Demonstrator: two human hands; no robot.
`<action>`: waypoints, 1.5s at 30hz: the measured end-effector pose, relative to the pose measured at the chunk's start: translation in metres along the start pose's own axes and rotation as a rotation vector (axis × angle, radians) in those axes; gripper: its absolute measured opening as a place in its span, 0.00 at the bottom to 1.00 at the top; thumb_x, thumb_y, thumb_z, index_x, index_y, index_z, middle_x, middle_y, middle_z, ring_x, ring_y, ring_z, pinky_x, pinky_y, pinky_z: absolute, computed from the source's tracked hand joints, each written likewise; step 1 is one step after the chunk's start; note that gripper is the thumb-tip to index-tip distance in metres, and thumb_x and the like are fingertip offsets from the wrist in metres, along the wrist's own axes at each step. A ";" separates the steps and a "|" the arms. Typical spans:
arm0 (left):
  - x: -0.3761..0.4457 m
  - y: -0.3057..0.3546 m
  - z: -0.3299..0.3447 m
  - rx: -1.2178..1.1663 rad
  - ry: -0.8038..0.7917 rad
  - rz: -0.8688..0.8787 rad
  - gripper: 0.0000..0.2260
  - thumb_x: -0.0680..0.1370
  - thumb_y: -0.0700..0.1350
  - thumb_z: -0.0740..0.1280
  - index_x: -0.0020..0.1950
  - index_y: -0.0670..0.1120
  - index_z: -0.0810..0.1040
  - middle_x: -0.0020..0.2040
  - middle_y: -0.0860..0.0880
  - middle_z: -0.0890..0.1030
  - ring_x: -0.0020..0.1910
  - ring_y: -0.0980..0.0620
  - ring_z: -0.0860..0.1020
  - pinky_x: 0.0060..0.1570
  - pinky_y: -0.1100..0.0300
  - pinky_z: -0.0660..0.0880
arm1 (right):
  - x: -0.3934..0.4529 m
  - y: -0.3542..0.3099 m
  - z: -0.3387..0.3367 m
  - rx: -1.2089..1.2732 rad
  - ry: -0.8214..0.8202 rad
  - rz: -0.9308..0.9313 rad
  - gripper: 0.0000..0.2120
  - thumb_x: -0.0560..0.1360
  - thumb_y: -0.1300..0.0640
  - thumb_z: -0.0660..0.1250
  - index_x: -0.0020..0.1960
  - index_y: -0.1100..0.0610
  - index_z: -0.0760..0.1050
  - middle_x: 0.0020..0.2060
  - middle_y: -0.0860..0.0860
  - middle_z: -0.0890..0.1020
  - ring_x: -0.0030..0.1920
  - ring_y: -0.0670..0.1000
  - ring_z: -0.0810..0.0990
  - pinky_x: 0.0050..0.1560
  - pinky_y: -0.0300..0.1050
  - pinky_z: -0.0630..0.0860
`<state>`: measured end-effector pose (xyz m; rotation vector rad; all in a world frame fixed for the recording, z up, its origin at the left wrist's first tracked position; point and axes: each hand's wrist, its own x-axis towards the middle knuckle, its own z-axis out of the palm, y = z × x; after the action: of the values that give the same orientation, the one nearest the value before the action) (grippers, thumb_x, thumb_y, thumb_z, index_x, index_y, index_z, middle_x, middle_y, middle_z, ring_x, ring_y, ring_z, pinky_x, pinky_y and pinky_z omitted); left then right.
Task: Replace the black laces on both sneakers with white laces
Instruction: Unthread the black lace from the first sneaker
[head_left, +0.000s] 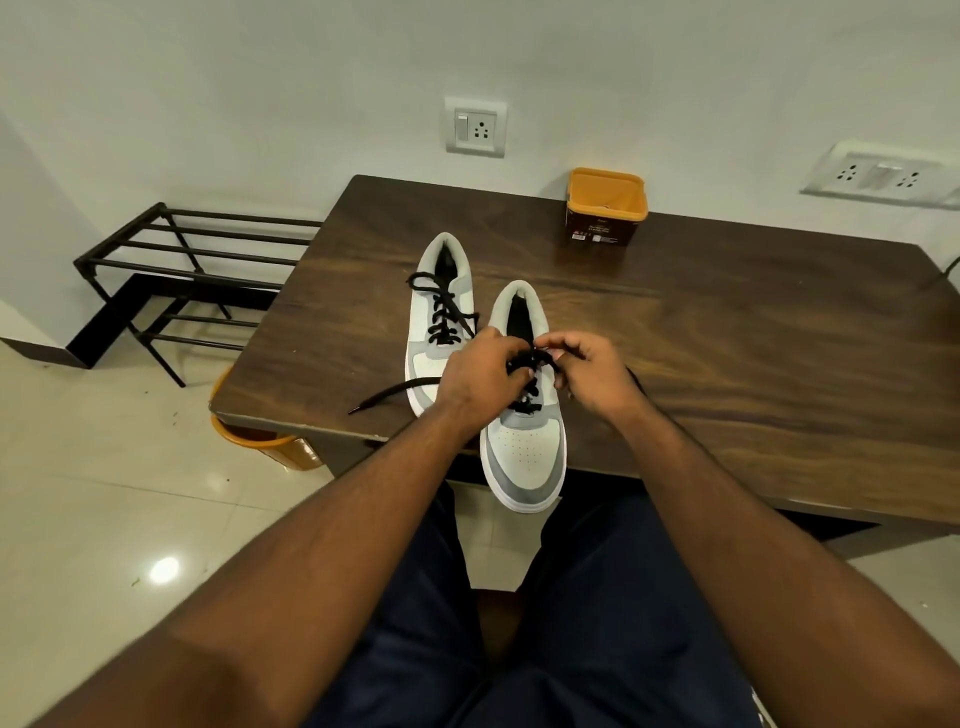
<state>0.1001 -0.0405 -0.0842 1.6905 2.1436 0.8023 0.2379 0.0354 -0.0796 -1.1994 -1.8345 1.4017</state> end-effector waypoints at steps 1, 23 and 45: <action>-0.001 0.002 0.000 -0.004 0.003 -0.010 0.14 0.77 0.49 0.69 0.62 0.50 0.80 0.49 0.49 0.79 0.49 0.48 0.79 0.51 0.51 0.77 | -0.001 -0.001 -0.001 0.062 -0.005 0.018 0.14 0.80 0.68 0.57 0.56 0.59 0.79 0.41 0.51 0.81 0.29 0.45 0.71 0.28 0.32 0.70; -0.001 -0.023 0.008 -0.175 0.289 -0.127 0.15 0.75 0.37 0.66 0.60 0.47 0.75 0.55 0.49 0.76 0.49 0.52 0.75 0.47 0.55 0.74 | 0.012 -0.008 0.006 0.213 -0.058 0.207 0.10 0.79 0.58 0.65 0.38 0.54 0.71 0.31 0.50 0.73 0.26 0.45 0.65 0.21 0.35 0.62; 0.021 -0.021 -0.010 -0.248 0.206 -0.155 0.10 0.77 0.52 0.69 0.56 0.50 0.82 0.49 0.55 0.83 0.48 0.55 0.80 0.60 0.50 0.72 | 0.020 -0.001 -0.011 0.208 0.315 0.085 0.07 0.77 0.65 0.65 0.52 0.56 0.79 0.41 0.50 0.80 0.35 0.44 0.74 0.32 0.36 0.71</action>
<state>0.0727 -0.0264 -0.0866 1.3525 2.1654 1.1843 0.2379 0.0580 -0.0771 -1.3160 -1.4043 1.3242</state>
